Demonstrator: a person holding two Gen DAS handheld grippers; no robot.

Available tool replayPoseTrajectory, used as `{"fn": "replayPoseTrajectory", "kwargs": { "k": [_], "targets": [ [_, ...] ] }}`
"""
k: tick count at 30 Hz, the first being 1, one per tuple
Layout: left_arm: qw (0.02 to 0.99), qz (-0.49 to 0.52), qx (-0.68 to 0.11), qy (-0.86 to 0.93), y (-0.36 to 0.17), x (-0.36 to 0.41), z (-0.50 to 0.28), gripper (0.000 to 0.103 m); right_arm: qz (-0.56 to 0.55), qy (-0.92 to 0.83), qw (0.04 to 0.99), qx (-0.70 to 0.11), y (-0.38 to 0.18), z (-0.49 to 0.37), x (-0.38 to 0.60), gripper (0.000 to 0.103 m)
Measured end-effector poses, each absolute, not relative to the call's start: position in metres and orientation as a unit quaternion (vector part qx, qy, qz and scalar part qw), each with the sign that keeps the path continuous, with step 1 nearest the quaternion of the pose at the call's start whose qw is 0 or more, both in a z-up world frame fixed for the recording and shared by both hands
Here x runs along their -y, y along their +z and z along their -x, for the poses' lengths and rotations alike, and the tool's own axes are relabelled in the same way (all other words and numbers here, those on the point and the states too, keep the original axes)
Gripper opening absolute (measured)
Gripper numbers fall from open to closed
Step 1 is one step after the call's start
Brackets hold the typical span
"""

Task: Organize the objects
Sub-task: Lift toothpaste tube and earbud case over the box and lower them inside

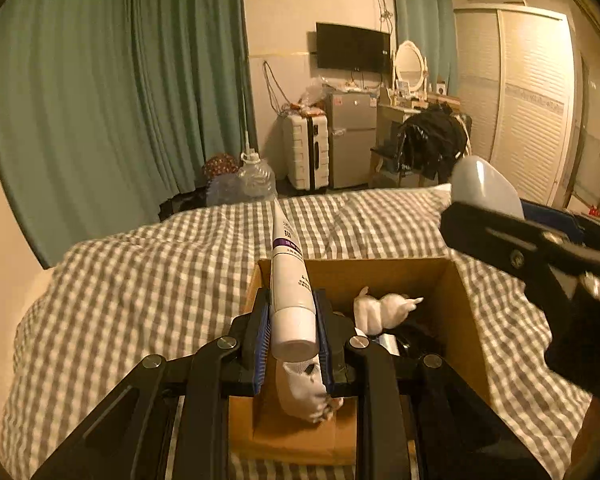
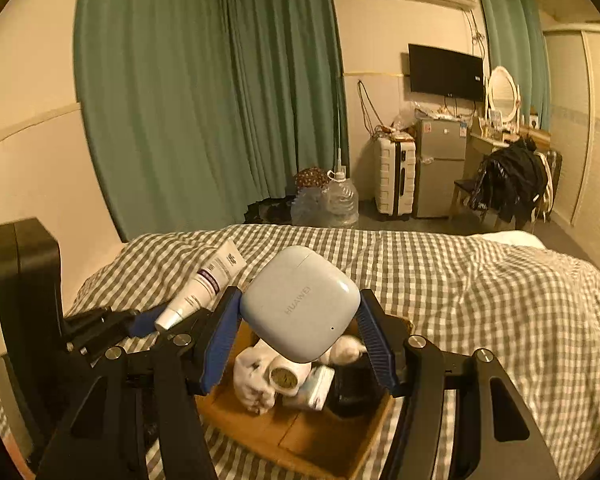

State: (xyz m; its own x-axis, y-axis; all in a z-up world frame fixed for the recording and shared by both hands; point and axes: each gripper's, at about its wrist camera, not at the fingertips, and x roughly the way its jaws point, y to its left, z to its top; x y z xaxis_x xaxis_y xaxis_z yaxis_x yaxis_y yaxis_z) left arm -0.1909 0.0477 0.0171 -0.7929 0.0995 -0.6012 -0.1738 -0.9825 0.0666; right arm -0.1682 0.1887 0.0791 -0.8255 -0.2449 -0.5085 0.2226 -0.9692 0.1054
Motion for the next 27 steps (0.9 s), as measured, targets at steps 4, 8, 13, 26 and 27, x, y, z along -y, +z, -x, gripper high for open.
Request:
{"fn": "replayPoseTrajectory", "kwargs": {
  "k": [4, 8, 13, 26, 27],
  "targets": [
    [0.075, 0.335, -0.058, 0.937, -0.010, -0.048, 0.210, 0.021, -0.288, -0.949, 0.122, 0.026, 0.056, 0.199, -0.191, 0.058],
    [0.086, 0.361, -0.056, 0.927, -0.035, -0.048, 0.221, 0.021, -0.323, -0.938, 0.123, 0.026, 0.022, 0.227, -0.191, 0.058],
    [0.093, 0.375, -0.059, 0.921, -0.046, -0.051, 0.226, 0.021, -0.360, -0.925, 0.114, 0.035, -0.010, 0.246, -0.199, 0.058],
    [0.114, 0.373, -0.056, 0.919, -0.047, -0.055, 0.215, 0.021, -0.379, -0.919, 0.104, 0.037, -0.030, 0.253, -0.208, 0.058],
    [0.115, 0.375, -0.056, 0.918, -0.049, -0.056, 0.215, 0.021, -0.378, -0.919, 0.104, 0.039, -0.030, 0.252, -0.209, 0.058]
  ]
}}
